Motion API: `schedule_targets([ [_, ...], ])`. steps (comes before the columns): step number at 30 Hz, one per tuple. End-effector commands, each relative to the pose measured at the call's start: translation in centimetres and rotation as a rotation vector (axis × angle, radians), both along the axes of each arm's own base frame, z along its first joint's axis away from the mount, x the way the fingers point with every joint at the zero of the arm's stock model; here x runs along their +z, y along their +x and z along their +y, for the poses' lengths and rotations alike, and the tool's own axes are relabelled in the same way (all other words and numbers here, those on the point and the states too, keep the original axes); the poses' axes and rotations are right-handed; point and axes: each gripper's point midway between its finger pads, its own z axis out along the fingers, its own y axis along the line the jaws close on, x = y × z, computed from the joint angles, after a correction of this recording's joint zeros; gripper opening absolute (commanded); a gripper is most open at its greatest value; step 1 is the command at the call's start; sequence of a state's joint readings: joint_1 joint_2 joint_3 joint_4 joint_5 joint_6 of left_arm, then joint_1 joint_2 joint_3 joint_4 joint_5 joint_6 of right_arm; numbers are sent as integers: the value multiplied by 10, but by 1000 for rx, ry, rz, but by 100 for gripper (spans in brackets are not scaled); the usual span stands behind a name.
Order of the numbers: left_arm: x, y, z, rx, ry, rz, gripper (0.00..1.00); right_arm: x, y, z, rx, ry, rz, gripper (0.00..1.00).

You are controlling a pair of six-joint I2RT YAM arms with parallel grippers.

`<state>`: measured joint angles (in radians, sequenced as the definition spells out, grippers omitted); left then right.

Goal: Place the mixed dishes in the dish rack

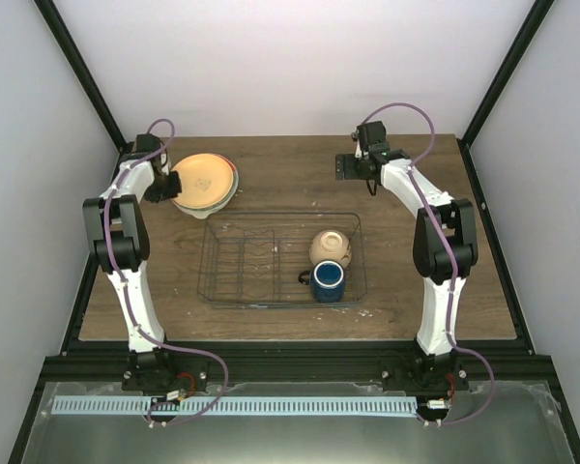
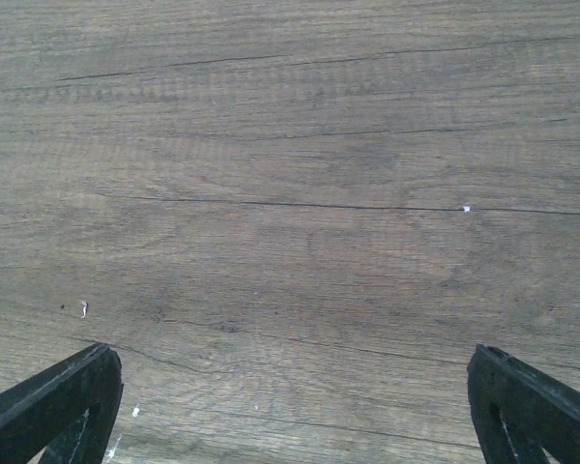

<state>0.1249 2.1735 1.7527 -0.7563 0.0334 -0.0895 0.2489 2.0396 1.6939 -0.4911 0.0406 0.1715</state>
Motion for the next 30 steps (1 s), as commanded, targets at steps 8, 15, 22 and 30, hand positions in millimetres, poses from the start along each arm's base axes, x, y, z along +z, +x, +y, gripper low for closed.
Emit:
schedule_targets([
  [8,24,7,5,-11,44,-26,14,5,12,2,22,1,-9,99],
  [15,14,2,4,-12,40,1,13,1,13,4,30,7,1,99],
  [22,9,3,3,-16,34,-5,16,1,12,4,31,7,3,99],
  [30,-1,8,-4,-20,-5,-9,15,0,11,4,27,8,7,99],
])
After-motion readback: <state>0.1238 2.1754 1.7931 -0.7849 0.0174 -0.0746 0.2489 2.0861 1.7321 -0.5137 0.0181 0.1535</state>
